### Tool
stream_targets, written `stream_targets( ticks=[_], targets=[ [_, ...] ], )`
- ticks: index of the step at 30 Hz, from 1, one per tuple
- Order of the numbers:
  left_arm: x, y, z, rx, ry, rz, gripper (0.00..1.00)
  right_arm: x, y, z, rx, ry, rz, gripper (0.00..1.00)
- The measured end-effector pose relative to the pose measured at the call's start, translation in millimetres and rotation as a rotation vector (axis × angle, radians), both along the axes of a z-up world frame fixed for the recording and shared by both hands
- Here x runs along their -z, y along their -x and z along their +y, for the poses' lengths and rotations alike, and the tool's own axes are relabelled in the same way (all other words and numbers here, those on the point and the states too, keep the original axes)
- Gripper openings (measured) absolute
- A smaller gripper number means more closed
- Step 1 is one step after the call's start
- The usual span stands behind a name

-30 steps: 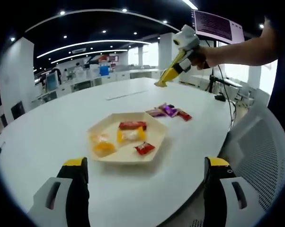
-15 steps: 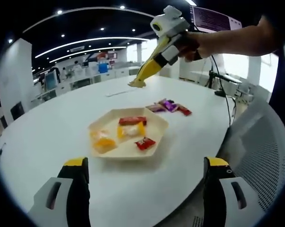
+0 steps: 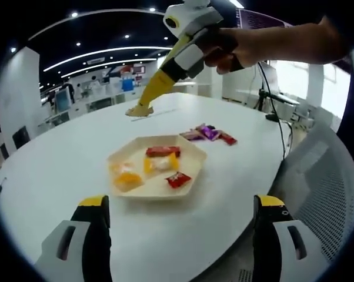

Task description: Place the target food into the container with the food tongs after gripping and lifting it, then release it inside without dropping or visibly crushing the food.

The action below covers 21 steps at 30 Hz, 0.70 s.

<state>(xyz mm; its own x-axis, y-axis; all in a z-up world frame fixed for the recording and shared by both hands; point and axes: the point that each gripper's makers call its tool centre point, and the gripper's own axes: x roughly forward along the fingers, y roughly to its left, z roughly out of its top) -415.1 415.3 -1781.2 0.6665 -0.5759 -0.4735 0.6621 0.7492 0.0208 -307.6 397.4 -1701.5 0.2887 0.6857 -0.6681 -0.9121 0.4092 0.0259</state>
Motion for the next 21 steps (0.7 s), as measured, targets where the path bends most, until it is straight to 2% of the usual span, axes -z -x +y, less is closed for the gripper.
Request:
stream_targets(
  ticks=[3,6,8,13,16,18,19,20,21],
  targets=[
    [-1.0,-1.5,1.1,-0.018,-0.015,-0.006,1.00,-4.3,2.9,3.0,-0.018,-0.018,0.000,0.24],
    [-10.4,-3.4,-1.3,-0.056,0.063,0.018,1.00,-13.9,1.4,1.7,-0.018,-0.015,-0.010,0.24],
    [-20.2,-6.7,0.0,-0.075,0.086,-0.003,1.00,-24.5,1.4,-1.3,-0.020,-0.022,-0.019,0.24],
    [-24.4,-3.3,-10.2,-0.040,0.123,0.017,1.00,-47.1,-3.6,-21.6,-0.008,-0.048,-0.058,0.24],
    [-15.5,-2.8,-14.3,-0.030,0.087,0.026,1.00,-51.3,-7.2,-37.4,0.002,-0.057,-0.068,0.24],
    [1.1,4.0,-13.0,0.048,-0.056,-0.001,1.00,-51.1,-9.1,-47.6,0.004,-0.061,-0.068,0.25],
    [15.9,12.1,-12.4,0.091,-0.124,0.036,1.00,-50.4,-9.7,-55.2,0.005,-0.059,-0.071,0.25],
    [18.2,12.5,-13.7,0.082,-0.096,0.067,1.00,-48.9,-9.6,-63.1,0.008,-0.058,-0.069,0.25],
    [12.3,7.0,-11.8,0.063,-0.068,0.049,1.00,-47.6,-8.5,-68.2,0.009,-0.058,-0.069,0.25]
  ],
)
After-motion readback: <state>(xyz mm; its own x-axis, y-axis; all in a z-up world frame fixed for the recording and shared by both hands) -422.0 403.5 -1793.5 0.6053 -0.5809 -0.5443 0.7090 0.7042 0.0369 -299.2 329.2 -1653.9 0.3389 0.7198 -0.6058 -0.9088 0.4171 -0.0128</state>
